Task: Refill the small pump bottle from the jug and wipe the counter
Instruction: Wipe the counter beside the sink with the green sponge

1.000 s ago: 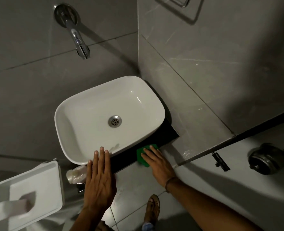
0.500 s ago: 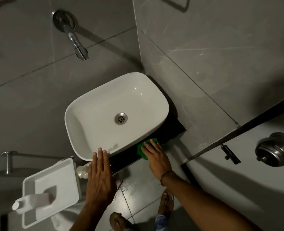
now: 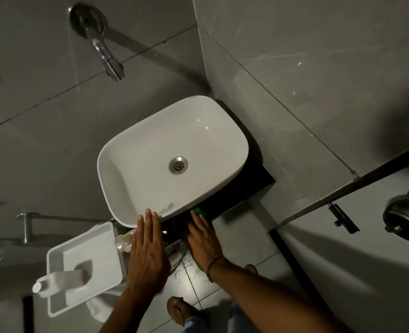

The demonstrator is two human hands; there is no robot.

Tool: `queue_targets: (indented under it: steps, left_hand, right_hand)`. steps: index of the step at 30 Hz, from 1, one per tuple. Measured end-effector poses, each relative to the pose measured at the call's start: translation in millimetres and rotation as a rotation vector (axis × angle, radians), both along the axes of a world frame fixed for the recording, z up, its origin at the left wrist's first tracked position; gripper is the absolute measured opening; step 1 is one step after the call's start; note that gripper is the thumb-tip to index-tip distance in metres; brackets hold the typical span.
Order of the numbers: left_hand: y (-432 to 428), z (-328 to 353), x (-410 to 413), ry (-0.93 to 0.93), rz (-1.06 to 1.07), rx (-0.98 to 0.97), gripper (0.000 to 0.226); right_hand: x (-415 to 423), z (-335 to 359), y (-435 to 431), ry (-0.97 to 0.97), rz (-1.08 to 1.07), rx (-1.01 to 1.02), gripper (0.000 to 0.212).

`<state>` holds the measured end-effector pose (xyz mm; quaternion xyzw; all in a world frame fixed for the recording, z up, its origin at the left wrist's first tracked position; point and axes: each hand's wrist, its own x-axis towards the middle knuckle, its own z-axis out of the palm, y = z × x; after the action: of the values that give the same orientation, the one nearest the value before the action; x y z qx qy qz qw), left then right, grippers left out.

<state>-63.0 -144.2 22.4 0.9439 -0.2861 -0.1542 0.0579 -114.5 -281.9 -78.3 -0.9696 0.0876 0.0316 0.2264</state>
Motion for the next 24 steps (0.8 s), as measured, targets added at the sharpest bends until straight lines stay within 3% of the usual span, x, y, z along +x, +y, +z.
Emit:
queue_targets:
  steps: [3,5,8,13,16,19,22,24]
  left_hand:
    - [3.5,0.2,3.2,0.010,-0.003,0.006,0.089]
    - [5.3,0.7,5.4,0.018,-0.006,0.002,0.090]
    - [5.6,0.0,6.4,0.027,-0.012,0.002,0.090]
    - [6.1,-0.5,6.8,0.049,-0.014,-0.002,0.088]
    - [6.9,3.4,7.7,0.051,-0.016,-0.016,0.089]
    - [6.7,2.5,6.0,0.040,-0.013,-0.031,0.089]
    - [5.7,0.6,5.3,0.045,-0.014,-0.020,0.090]
    - [4.2,0.7,5.1,0.045,-0.009,-0.006,0.091]
  right_hand:
    - [-8.1,-7.1,6.6,-0.007,0.132,0.081,0.053]
    - [-17.3,-10.8,-1.9,-0.082,0.196,-0.029,0.057]
    - [-11.7,-4.8,-13.2,-0.037,0.174,-0.125,0.058]
    - [6.1,7.0,14.4,-0.101,0.084,0.163,0.050]
    - [-14.1,-2.4,5.7,-0.162,0.223,0.022,0.058]
    - [-18.8,-5.3,-6.0,-0.066,0.184,-0.106,0.061]
    - [0.2,1.2,4.3,-0.058,0.053,0.040,0.052]
    - [3.8,4.9,10.2,-0.198,-0.008,0.200,0.042]
